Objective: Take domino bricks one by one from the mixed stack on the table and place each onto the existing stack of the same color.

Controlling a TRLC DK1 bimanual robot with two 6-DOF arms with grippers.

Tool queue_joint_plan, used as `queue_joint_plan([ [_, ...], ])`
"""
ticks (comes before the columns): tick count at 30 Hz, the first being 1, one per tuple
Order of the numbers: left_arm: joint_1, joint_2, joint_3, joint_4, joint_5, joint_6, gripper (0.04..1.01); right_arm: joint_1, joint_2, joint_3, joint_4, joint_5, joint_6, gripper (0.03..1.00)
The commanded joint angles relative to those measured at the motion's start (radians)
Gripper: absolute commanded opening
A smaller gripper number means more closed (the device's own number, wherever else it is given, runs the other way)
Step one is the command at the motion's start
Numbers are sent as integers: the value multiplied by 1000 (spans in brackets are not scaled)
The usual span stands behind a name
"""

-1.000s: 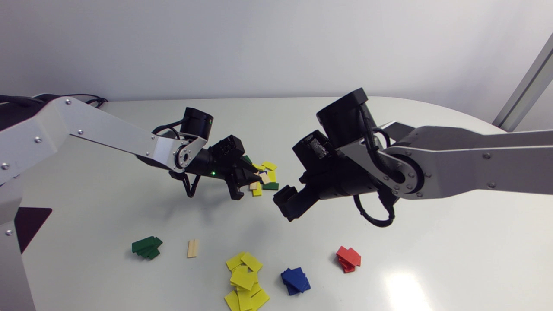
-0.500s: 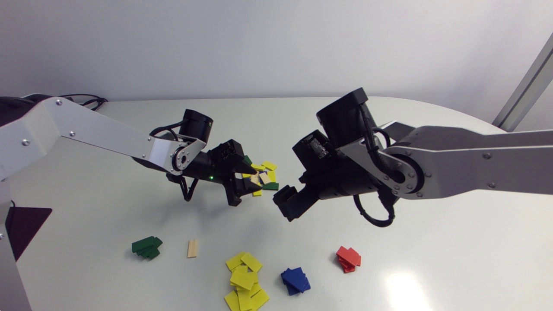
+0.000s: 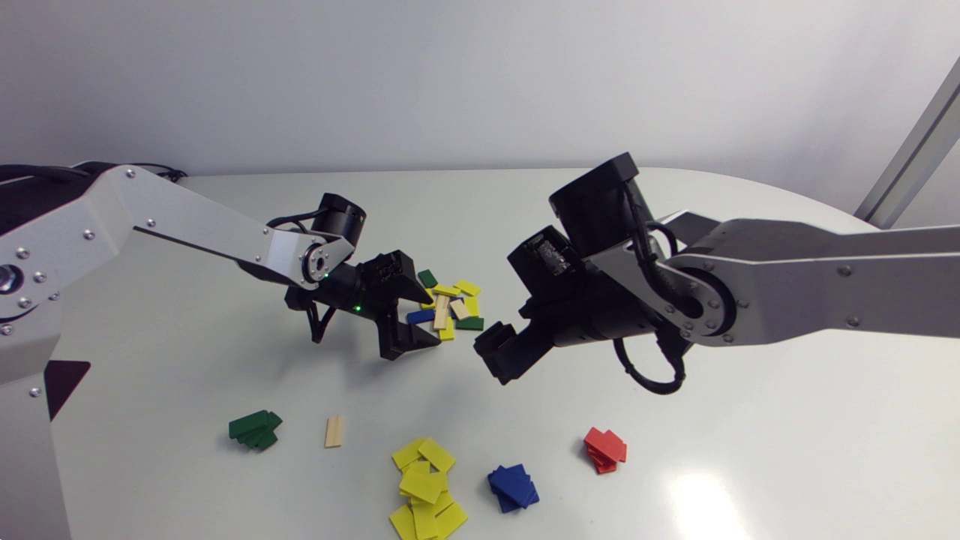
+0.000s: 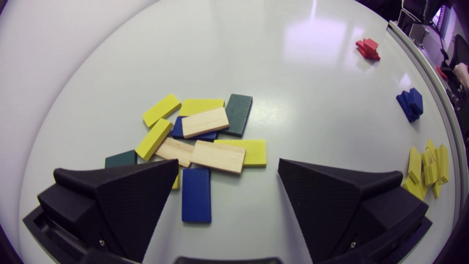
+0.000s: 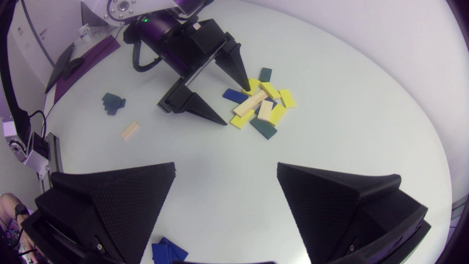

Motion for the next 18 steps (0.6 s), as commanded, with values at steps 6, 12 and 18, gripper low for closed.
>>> queue_joint_plan([
  [6, -3, 70, 105, -82, 21, 63, 987, -6, 37, -17, 10, -4, -9, 974],
  [12, -9, 92, 168, -161, 28, 97, 979, -12, 43, -16, 10, -6, -9, 974],
  [18, -12, 96, 184, -193, 30, 120, 972, -15, 51, -13, 10, -10, -9, 974],
])
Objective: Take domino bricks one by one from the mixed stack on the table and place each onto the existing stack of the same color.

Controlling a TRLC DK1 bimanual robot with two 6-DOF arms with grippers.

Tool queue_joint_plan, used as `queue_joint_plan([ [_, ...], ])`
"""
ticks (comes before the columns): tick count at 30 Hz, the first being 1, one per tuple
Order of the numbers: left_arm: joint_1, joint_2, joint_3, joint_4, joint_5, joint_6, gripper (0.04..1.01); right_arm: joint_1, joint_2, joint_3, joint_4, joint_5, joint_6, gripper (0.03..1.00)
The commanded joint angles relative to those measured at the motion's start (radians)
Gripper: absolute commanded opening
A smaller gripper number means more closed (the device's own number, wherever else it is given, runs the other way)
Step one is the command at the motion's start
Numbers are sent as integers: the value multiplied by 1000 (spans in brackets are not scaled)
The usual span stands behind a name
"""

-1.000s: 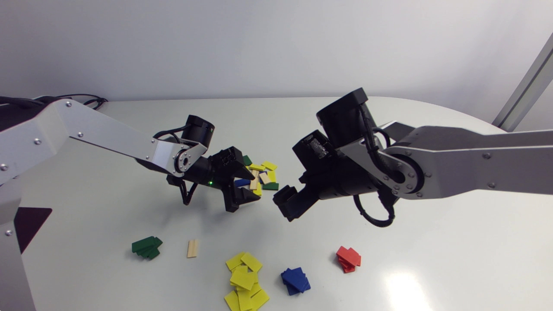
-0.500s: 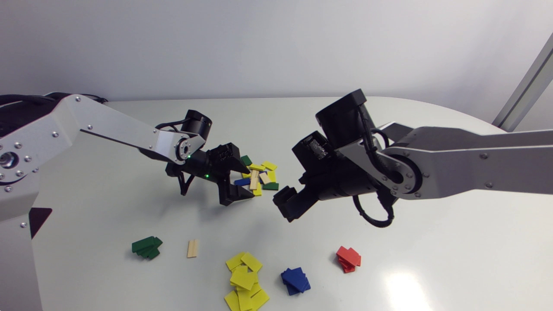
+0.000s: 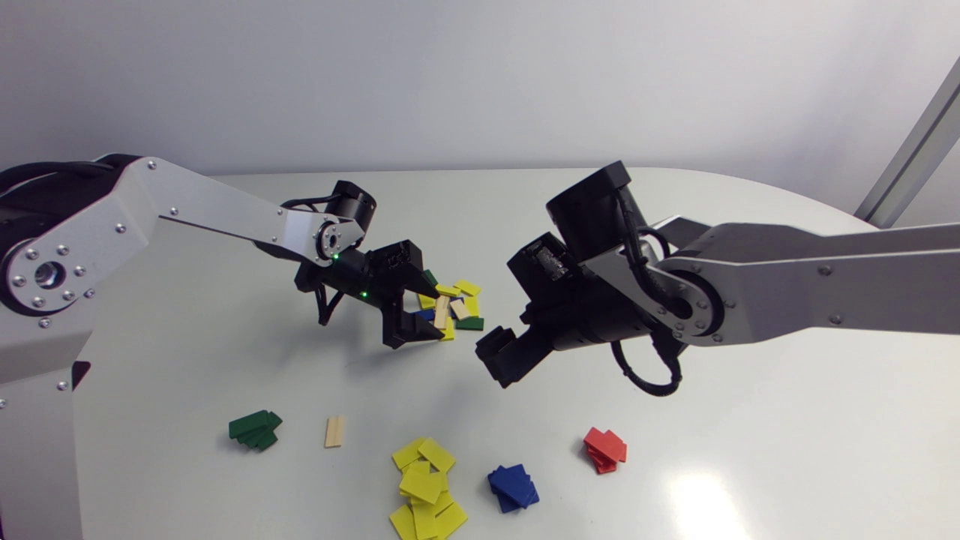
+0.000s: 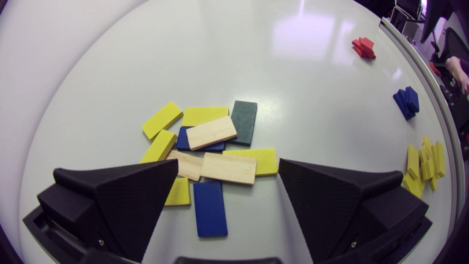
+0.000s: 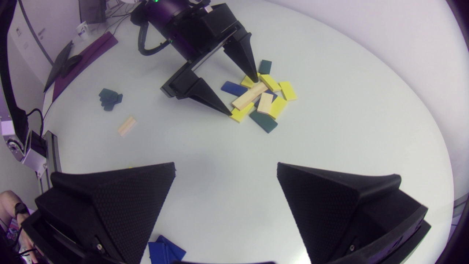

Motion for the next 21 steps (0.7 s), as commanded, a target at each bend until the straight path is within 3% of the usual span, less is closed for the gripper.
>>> queue_joint_plan([
  [1, -6, 32, 25, -17, 11, 43, 969, -7, 22, -13, 10, -3, -9, 974],
  [21, -17, 49, 18, -39, 16, 73, 911, -7, 28, -9, 8, -3, -7, 974],
])
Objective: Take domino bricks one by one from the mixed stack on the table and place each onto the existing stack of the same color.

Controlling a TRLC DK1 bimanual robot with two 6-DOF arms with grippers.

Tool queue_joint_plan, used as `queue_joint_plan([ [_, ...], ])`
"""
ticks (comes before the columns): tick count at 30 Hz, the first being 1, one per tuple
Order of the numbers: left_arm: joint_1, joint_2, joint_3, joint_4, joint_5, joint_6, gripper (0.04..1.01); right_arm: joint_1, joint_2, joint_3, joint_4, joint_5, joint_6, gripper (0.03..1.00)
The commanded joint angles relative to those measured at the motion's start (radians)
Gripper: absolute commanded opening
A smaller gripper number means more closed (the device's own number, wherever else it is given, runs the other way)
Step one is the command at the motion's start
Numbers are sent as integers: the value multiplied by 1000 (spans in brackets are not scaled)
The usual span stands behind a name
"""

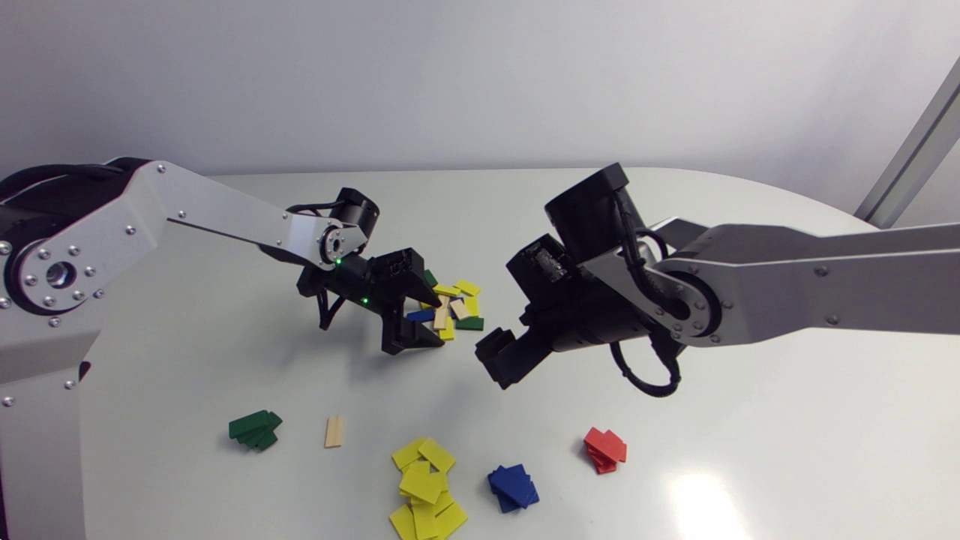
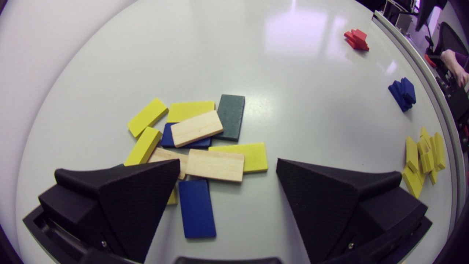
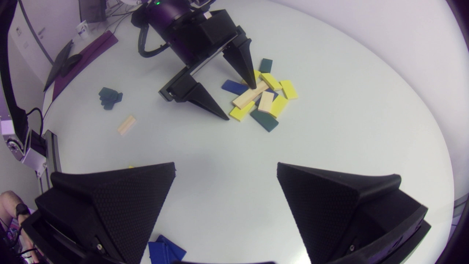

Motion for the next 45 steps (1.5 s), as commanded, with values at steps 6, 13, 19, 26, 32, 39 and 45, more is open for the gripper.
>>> queue_joint_plan([
  [6, -12, 31, 12, -27, 9, 42, 816, -7, 26, -7, 10, -3, -7, 974],
  [13, -8, 26, 10, -39, 9, 50, 600, -7, 32, -2, 10, -3, -9, 974],
  [19, -8, 23, 7, -54, 11, 58, 592, -7, 36, -1, 10, -4, -11, 974],
  [26, -14, 17, 7, -65, 31, 56, 418, -7, 33, -6, 10, -4, -11, 974],
  [32, -15, 2, 7, -82, 32, 59, 418, -7, 32, -4, 10, -4, -11, 974],
  [39, -14, -35, -2, -99, 31, 61, 418, -7, 29, -4, 10, -4, -9, 974],
  [45, -12, -75, -15, -114, 31, 61, 418, -7, 26, -4, 10, -4, -11, 974],
])
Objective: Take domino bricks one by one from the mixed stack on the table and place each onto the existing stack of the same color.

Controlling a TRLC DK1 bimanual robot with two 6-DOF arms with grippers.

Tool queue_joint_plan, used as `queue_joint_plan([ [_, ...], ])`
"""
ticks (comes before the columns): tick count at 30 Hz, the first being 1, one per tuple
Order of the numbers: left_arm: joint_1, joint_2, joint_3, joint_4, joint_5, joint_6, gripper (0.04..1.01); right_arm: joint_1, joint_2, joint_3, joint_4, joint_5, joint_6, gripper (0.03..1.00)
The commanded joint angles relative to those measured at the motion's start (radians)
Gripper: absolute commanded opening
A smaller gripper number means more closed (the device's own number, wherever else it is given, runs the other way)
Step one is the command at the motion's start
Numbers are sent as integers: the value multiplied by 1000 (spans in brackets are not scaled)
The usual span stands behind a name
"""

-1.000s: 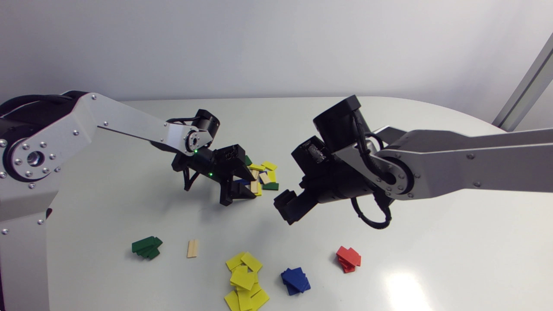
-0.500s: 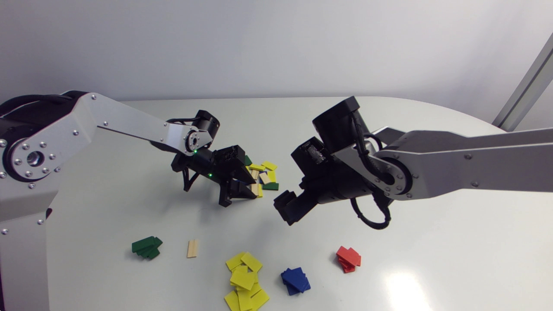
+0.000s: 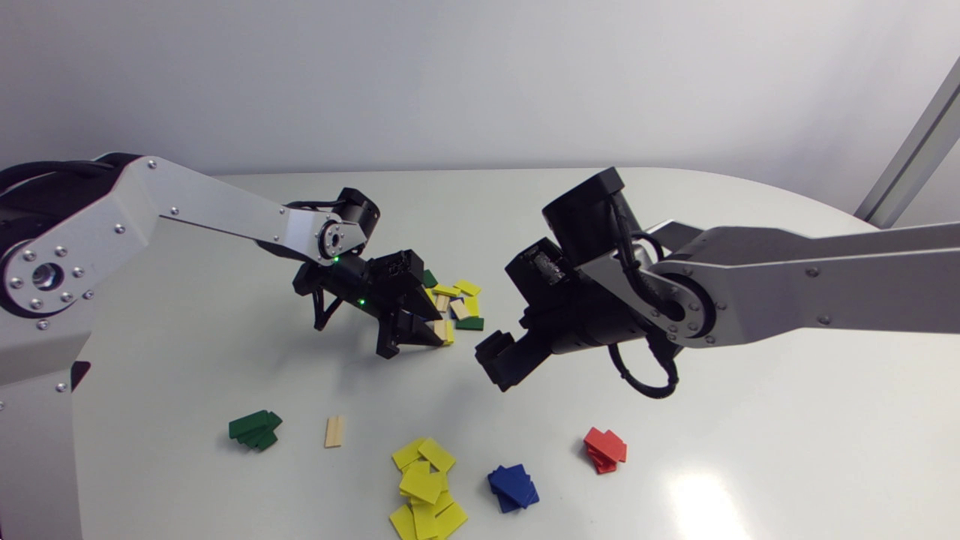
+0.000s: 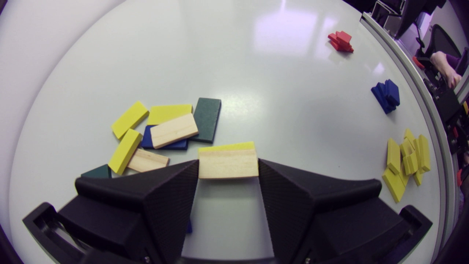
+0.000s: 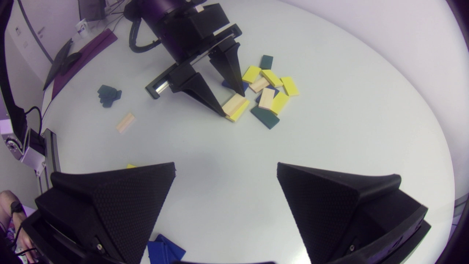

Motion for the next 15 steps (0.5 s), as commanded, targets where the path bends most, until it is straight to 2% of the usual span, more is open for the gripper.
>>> queue_joint_plan([
  [1, -7, -55, -20, -15, 9, 32, 418, -7, 12, -4, 8, -4, -10, 974],
  [6, -5, -90, -42, -15, 9, 32, 418, -7, 8, -6, 8, -4, -10, 974],
  [15, -10, -51, -76, -15, 9, 54, 430, -3, 7, -6, 4, -4, -9, 974],
])
